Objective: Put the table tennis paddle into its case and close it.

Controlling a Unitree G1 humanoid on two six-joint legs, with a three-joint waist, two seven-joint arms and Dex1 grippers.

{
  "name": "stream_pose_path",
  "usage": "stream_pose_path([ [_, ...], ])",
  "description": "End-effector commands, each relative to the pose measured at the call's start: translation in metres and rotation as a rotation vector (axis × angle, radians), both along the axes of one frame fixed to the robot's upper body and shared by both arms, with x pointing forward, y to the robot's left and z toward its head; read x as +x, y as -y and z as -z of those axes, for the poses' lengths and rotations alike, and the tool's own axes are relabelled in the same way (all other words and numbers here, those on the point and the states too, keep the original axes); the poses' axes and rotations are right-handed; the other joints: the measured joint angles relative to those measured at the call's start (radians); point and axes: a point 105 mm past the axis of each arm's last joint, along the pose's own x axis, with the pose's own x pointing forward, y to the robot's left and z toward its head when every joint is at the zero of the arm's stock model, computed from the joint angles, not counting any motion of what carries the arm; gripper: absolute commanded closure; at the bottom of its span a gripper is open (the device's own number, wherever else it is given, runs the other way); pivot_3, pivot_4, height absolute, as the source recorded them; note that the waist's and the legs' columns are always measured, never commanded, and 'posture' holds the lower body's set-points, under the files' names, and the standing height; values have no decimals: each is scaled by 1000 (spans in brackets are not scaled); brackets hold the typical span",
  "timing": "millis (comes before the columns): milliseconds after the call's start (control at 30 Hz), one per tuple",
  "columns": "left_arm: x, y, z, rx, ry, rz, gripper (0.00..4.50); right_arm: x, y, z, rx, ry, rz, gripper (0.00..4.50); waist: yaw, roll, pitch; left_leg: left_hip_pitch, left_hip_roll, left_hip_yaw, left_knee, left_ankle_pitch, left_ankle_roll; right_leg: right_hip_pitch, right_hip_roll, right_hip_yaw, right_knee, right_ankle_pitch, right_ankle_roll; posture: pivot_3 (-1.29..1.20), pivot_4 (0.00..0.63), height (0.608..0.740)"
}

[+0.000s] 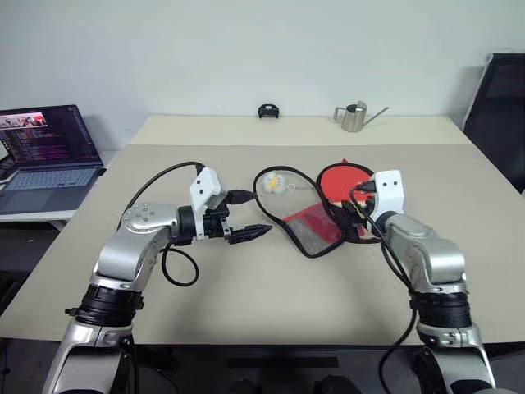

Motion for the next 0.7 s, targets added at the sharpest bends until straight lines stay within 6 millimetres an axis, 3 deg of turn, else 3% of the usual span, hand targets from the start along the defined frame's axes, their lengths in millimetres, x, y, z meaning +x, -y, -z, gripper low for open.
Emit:
stream_pose_path([
  [33, 4, -11, -7, 2, 33, -58, 0, -15, -4, -23, -2, 67, -160, 806, 0, 0, 0, 0, 0, 0, 0, 0, 0, 0, 0, 0, 0, 0, 0, 0, 150, 740],
  [300, 16, -26, 4, -1, -38, -162, 0, -54, -1, -57, 2, 63, -515, 806, 1, 0, 0, 0, 0, -1, 0, 0, 0, 0, 0, -1, -1, 0, 0, 0, 150, 740],
  [400, 24, -38, 17, 10, -83, -247, 0, -68, 3, -69, -15, 65, -605, 806, 1, 0, 0, 0, 0, -1, 0, 0, 0, 1, 0, -1, -1, 0, 0, 0, 150, 740],
  [700, 56, -61, 42, 11, -130, -472, 0, -74, 18, -82, -90, 76, -635, 806, 5, -1, 1, 0, 0, -2, 1, 0, 0, 2, -1, -2, -1, 0, 0, 0, 150, 740],
])
